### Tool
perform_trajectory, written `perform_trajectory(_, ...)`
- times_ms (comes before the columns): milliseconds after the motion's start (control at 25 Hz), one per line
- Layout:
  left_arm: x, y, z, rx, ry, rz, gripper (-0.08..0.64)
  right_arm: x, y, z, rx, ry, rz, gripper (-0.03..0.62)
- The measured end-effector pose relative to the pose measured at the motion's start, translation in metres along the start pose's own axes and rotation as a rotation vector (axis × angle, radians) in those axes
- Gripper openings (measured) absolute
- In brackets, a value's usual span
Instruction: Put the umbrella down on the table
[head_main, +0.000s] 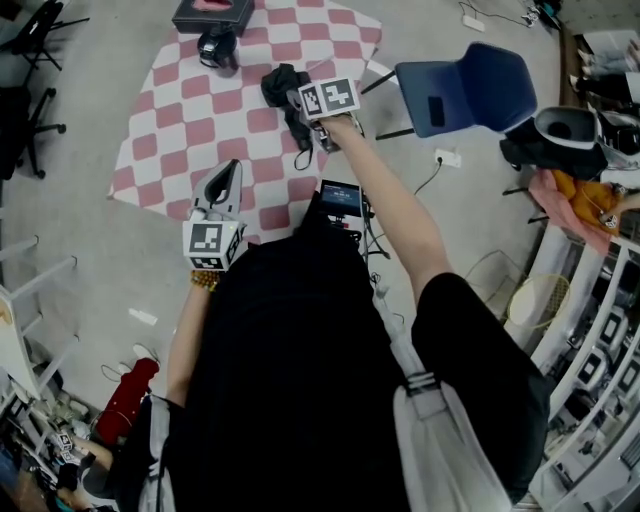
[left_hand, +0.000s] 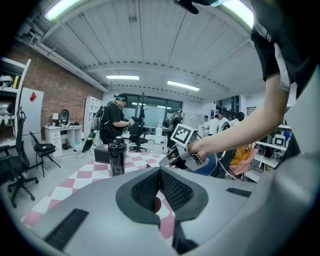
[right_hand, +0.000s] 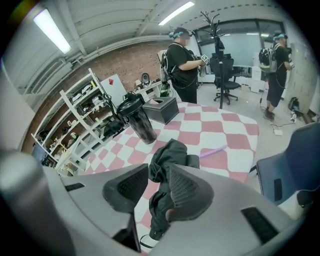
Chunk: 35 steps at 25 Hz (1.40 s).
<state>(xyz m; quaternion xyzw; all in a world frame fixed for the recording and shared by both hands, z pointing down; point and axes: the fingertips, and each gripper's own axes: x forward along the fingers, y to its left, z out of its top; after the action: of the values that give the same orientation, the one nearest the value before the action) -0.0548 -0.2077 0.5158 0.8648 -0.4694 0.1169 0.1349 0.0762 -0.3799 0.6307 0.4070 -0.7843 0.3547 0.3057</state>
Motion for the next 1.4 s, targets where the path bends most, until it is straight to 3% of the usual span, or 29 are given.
perform_trajectory(280, 0.005, -0.003, 0.003, 0.013, -0.002, -0.022, 0.014, -0.023, 0.006, 0.017, -0.044, -0.112, -0.031, 0.067)
perform_trajectory(480, 0.006, -0.003, 0.006, 0.020, -0.016, -0.027, 0.014, -0.040, 0.013, 0.034, -0.106, -0.189, -0.061, 0.067)
perform_trajectory(1080, 0.008, -0.009, 0.032, 0.052, -0.066, -0.057, 0.014, -0.112, 0.072, 0.083, -0.280, -0.492, 0.003, 0.067)
perform_trajectory(1400, 0.010, -0.008, 0.049, 0.075, -0.096, -0.068, 0.014, -0.152, 0.096, 0.090, -0.366, -0.652, 0.019, 0.067)
